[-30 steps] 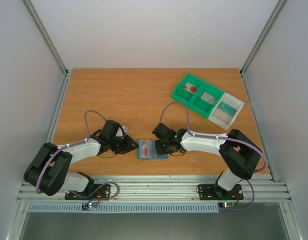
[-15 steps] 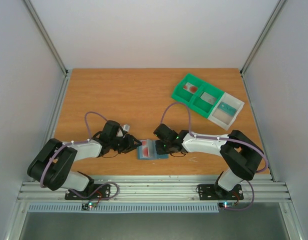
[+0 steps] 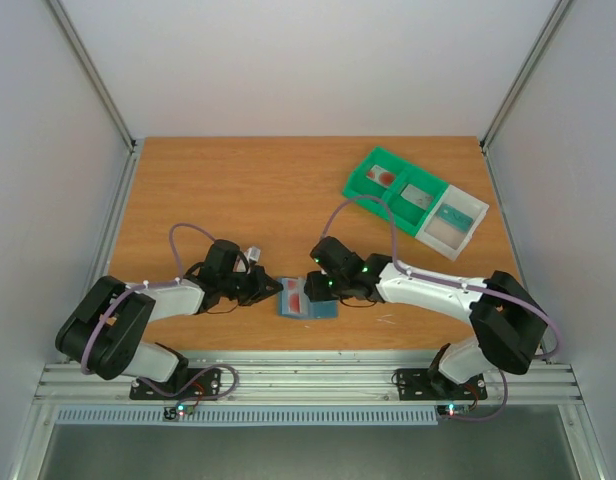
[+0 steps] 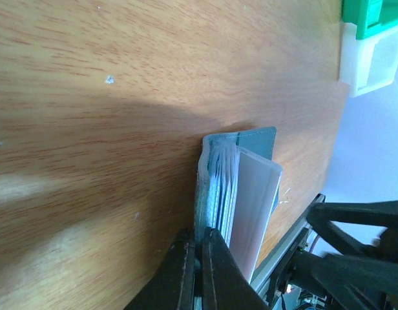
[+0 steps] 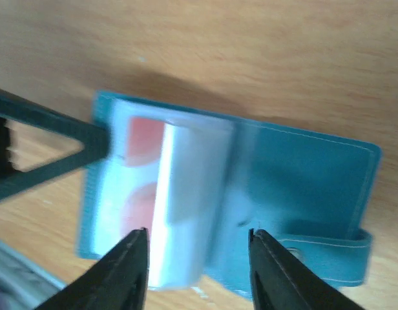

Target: Take the credit cards out of the card holder

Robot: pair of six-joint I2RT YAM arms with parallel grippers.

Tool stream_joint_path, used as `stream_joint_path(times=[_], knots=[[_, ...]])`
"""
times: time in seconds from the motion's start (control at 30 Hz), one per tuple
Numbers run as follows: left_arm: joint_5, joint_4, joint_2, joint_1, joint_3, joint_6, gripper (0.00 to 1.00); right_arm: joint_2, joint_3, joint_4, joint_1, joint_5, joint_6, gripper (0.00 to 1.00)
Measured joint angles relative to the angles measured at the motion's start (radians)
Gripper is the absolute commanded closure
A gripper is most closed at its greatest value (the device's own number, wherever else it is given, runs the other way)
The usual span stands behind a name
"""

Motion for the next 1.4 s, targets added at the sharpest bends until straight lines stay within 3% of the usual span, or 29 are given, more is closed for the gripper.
stream_joint_path(times=[0.17, 0.33, 0.67, 1.07, 1.2, 1.4], knots=[[0.001, 0.000, -0.002, 0.000, 0.000, -0.005, 1.00, -0.018, 0.058, 0.003, 0.000, -0.056, 0.016, 0.42], [0.003, 0.000, -0.010, 0.000, 0.000, -0.006, 1.00, 0.041, 0.091, 0.002, 0.001, -0.092, 0.026, 0.40], [0.003, -0.011, -0.023, 0.000, 0.000, -0.006, 1.00, 0.174, 0.151, -0.056, 0.002, -0.049, 0.020, 0.46], [-0.014, -0.069, -0.035, 0.000, 0.000, 0.020, 0.99, 0.115, 0.109, -0.211, 0.002, 0.185, -0.013, 0.58], [-0.016, -0.078, -0.035, 0.000, 0.000, 0.022, 0.99, 0.046, 0.093, -0.228, 0.002, 0.181, -0.015, 0.59], [-0.017, -0.095, -0.048, 0.000, 0.000, 0.022, 1.00, -0.096, 0.093, -0.153, 0.003, 0.053, -0.021, 0.61]])
